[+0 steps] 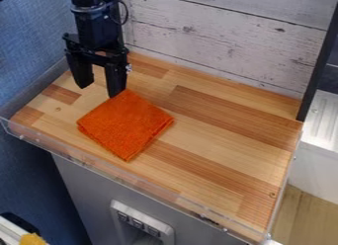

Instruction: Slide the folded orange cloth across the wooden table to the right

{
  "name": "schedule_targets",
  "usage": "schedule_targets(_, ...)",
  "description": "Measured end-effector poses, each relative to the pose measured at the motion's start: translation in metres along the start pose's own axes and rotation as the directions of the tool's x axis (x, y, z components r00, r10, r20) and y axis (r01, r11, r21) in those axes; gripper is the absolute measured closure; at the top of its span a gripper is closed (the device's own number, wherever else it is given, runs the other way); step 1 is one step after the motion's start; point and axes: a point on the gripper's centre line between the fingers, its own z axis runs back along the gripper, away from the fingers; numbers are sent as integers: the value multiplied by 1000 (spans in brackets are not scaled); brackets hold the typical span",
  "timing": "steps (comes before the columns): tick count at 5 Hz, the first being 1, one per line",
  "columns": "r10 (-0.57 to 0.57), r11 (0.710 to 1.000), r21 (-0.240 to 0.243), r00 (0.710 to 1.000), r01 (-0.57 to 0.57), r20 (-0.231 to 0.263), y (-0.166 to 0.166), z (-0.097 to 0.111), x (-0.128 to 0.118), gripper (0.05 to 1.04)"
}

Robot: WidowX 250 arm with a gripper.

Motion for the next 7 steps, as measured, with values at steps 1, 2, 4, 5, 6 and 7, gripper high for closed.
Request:
schedule_targets(1,67,998,-6,998,-67,-16,-4,-3,-3,87)
schedule_targets(2,154,988,-2,988,-154,-11,-14,-4,-3,86)
schedule_targets(4,349,937,7,936,-350,54,-16,-1,7,139)
schedule_targets(5,433,901,-3,896,-434,101,-19,-2,16,421)
schedule_targets(6,499,865,-17,857,-502,129,-22,-9,21,722)
schedule_targets(7,553,832,-20,823,-555,130,-22,-23,22,934)
